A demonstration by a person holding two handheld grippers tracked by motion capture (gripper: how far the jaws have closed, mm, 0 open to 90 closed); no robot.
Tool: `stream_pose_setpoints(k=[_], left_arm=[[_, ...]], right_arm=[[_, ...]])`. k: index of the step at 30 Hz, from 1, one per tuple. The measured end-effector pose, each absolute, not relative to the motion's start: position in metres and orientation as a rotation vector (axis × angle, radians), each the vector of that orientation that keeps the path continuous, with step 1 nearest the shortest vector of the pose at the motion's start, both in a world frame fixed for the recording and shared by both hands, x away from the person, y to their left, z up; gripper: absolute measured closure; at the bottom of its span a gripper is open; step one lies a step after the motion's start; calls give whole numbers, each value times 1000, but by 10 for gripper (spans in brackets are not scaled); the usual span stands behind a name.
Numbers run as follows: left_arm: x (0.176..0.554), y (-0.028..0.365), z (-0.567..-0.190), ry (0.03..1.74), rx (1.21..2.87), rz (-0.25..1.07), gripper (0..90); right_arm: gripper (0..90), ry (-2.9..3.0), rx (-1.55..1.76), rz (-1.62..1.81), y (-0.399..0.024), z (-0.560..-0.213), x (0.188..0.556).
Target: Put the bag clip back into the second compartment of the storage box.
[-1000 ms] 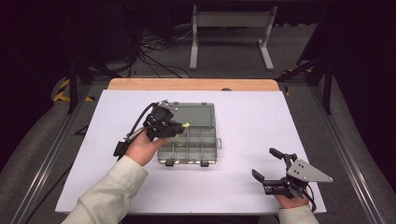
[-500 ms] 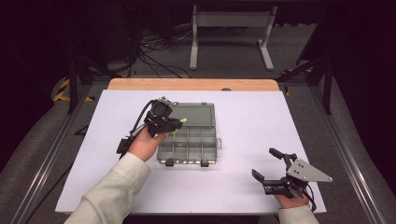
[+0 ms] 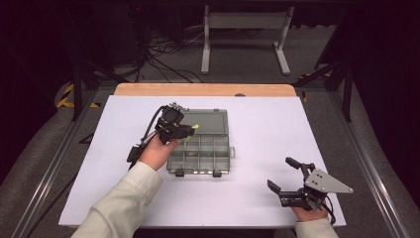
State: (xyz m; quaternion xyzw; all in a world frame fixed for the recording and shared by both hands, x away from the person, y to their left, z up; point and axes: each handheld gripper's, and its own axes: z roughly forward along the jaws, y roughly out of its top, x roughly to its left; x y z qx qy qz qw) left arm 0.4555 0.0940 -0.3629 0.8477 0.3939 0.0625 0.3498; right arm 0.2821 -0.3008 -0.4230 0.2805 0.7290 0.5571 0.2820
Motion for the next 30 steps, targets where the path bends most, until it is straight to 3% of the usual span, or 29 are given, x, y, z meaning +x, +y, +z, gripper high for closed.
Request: stream_pose_setpoints(k=[30], left_arm=[[462, 90, -394, 1076, 2198, 92, 773]], right_arm=[[72, 1959, 744, 1487, -300, -422, 282]])
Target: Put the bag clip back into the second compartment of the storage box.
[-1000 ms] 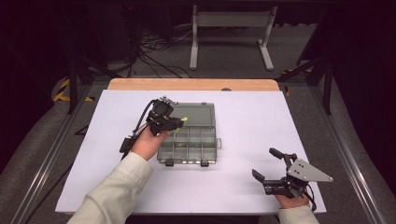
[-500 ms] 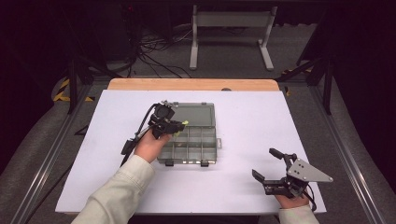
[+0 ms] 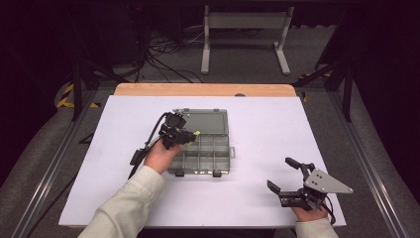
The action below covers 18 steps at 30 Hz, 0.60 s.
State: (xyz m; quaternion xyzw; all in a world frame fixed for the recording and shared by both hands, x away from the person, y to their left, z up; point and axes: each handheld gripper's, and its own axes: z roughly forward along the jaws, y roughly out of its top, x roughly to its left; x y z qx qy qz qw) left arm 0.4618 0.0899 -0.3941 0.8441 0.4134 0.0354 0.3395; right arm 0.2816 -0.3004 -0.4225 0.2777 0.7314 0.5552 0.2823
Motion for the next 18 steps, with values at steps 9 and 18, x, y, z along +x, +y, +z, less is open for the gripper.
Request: stream_pose_setpoints(k=[9, 18], left_arm=[[464, 88, -402, 1088, 2214, 75, 772], [465, 88, -405, 1102, 2220, 65, 771]], right_arm=[[72, 1957, 745, 1493, -301, -422, 281], [72, 1958, 745, 1494, -301, -422, 281]])
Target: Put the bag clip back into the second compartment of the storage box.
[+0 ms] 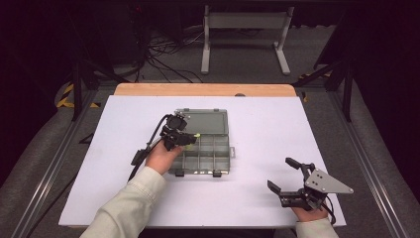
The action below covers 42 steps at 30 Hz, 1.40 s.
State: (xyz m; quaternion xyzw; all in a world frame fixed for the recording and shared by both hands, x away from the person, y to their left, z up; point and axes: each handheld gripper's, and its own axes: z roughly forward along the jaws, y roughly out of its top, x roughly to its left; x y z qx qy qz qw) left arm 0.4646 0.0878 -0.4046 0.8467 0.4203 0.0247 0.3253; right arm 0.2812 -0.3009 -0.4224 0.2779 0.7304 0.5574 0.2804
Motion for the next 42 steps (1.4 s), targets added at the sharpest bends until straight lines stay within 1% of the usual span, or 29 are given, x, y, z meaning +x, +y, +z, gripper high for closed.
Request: stream_pose_setpoints(k=[17, 20, 25, 28, 29, 33, 34, 35, 37, 38, 39, 42], left_arm=[[465, 88, -409, 1101, 2234, 57, 765], [465, 89, -408, 1096, 2223, 33, 693], [461, 92, -400, 1029, 2212, 11, 595], [458, 93, -395, 990, 2199, 13, 501], [456, 93, -392, 979, 2186, 11, 501], [449, 98, -377, 895, 2142, -13, 353], [446, 100, -374, 873, 2138, -14, 291], [444, 101, -372, 864, 2135, -8, 291], [438, 103, -365, 838, 2129, 20, 212], [434, 105, -361, 823, 2125, 31, 194], [431, 106, -358, 818, 2121, 48, 154], [421, 111, -350, 795, 2115, 81, 93]], right_arm=[[72, 1958, 744, 1494, -301, -422, 281], [72, 1958, 745, 1496, -301, -422, 281], [72, 1956, 745, 1496, -301, -423, 281], [72, 1957, 748, 1492, -302, -423, 281], [72, 1957, 748, 1491, -302, -423, 281], [72, 1957, 750, 1492, -301, -423, 281], [72, 1958, 749, 1496, -301, -423, 281], [72, 1958, 749, 1496, -301, -423, 281], [72, 1958, 748, 1496, -301, -423, 282], [72, 1959, 747, 1495, -300, -423, 282], [72, 1960, 748, 1494, -300, -423, 282], [72, 1959, 749, 1492, -300, -423, 282]])
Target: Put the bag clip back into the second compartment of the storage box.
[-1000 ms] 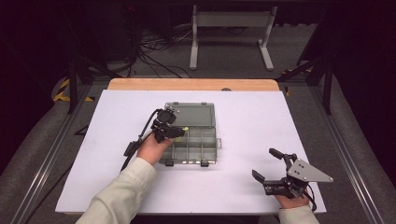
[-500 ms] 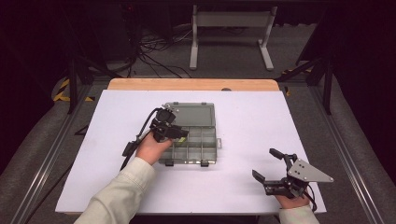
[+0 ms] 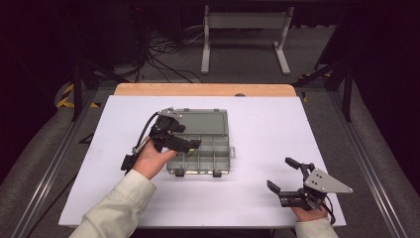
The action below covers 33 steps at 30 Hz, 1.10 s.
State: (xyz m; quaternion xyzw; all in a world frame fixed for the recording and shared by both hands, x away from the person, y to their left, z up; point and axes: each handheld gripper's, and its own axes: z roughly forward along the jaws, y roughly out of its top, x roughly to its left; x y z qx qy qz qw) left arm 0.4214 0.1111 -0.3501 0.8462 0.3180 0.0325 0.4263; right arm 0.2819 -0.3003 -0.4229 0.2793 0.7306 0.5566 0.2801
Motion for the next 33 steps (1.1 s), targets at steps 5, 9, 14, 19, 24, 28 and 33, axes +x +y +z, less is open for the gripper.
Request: stream_pose_setpoints(k=[5, 9, 14, 19, 24, 28, 33], left_arm=[[406, 121, -338, 730, 2099, 128, 58], [395, 128, -331, 698, 2081, 168, 40], [383, 142, -325, 672, 2058, 203, 19], [370, 155, -320, 637, 2014, 217, 9], [357, 169, -320, 600, 1986, 266, 9], [346, 183, -324, 589, 1948, 307, 9], [333, 200, -328, 558, 1886, 378, 8]], right_arm=[[72, 1954, 752, 1495, -300, -422, 281], [72, 1952, 751, 1491, -301, -422, 281], [72, 1948, 748, 1491, -302, -422, 280], [71, 1944, 755, 1483, -302, -421, 278], [70, 1939, 756, 1483, -303, -421, 277], [71, 1941, 757, 1485, -303, -421, 277], [70, 1943, 757, 1489, -302, -421, 278]])
